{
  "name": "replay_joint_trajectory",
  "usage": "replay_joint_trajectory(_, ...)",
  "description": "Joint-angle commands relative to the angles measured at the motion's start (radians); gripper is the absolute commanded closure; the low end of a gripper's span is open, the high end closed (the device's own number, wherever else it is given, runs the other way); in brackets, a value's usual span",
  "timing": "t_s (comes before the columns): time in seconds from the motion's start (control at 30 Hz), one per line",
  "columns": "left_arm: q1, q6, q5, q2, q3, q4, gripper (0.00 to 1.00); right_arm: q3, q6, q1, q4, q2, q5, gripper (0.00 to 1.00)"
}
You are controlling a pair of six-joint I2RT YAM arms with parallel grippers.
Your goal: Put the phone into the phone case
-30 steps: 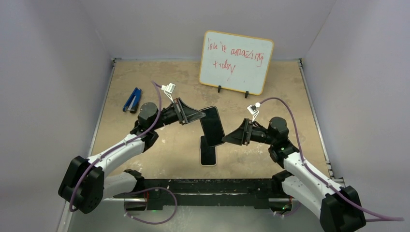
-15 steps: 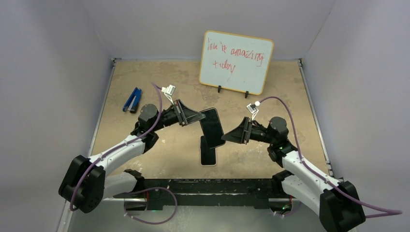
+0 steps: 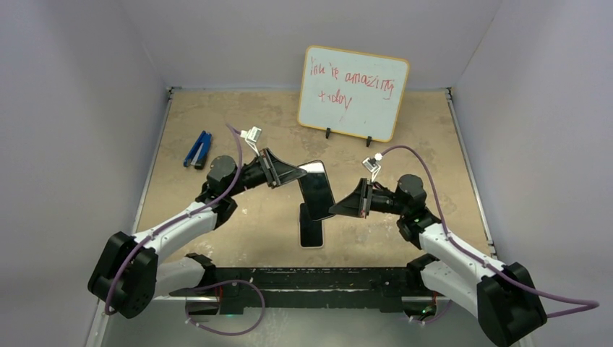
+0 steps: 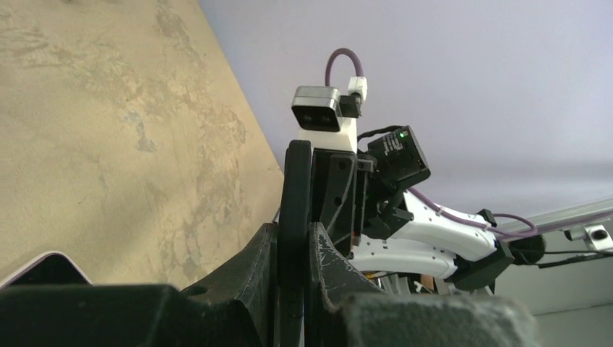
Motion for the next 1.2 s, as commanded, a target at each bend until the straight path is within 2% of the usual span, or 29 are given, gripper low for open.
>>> replay_joint_trajectory(0.0, 0.005, 0.077, -0.035, -0.032, 0.029, -0.013, 1.00, 0.021, -0.015, 0.005, -0.020, -0.013, -0.002, 0.98)
replay_joint_trajectory(0.13, 0.005, 0.244, -0.034, -0.022, 0.116, -0.245, 1.00, 0.054, -0.037, 0.005, -0.131, -0.002, 0.037, 1.00)
replay_joint_trajectory(0.27, 0.005, 0.250, 0.001, -0.023, 0.128, -0.260, 1.00, 0.063, -0.051, 0.005, -0.150, 0.009, 0.055, 1.00)
replay_joint_trajectory(0.3, 0.005, 0.240, 0.024, -0.021, 0.129, -0.245, 1.00, 0.065, -0.056, 0.005, -0.149, 0.007, 0.057, 0.97)
replay_joint_trajectory(0.4, 0.005, 0.186, 0.106, -0.009, 0.130, -0.179, 1.00, 0.066, -0.069, 0.005, -0.142, -0.015, 0.072, 0.64)
replay_joint_trajectory(0.5, 0.005, 0.126, 0.190, 0.001, 0.128, -0.105, 1.00, 0.078, -0.078, 0.005, -0.126, -0.028, 0.064, 0.42)
replay_joint_trajectory(0.6, 0.005, 0.089, 0.252, 0.000, 0.129, -0.062, 1.00, 0.104, -0.104, 0.005, -0.125, -0.020, 0.052, 0.33)
replay_joint_trajectory(0.7, 0.005, 0.090, 0.289, 0.002, 0.131, -0.066, 1.00, 0.130, -0.115, 0.005, -0.109, -0.003, 0.036, 0.33)
replay_joint_trajectory(1.03, 0.004, 0.082, 0.331, 0.042, 0.133, -0.077, 1.00, 0.172, -0.073, 0.044, -0.009, 0.078, 0.018, 0.43)
replay_joint_trajectory(1.13, 0.004, 0.081, 0.338, 0.051, 0.136, -0.082, 1.00, 0.183, -0.074, 0.073, -0.008, 0.104, 0.039, 0.52)
replay_joint_trajectory(1.17, 0.004, 0.082, 0.339, 0.053, 0.138, -0.084, 1.00, 0.185, -0.074, 0.080, -0.008, 0.106, 0.050, 0.59)
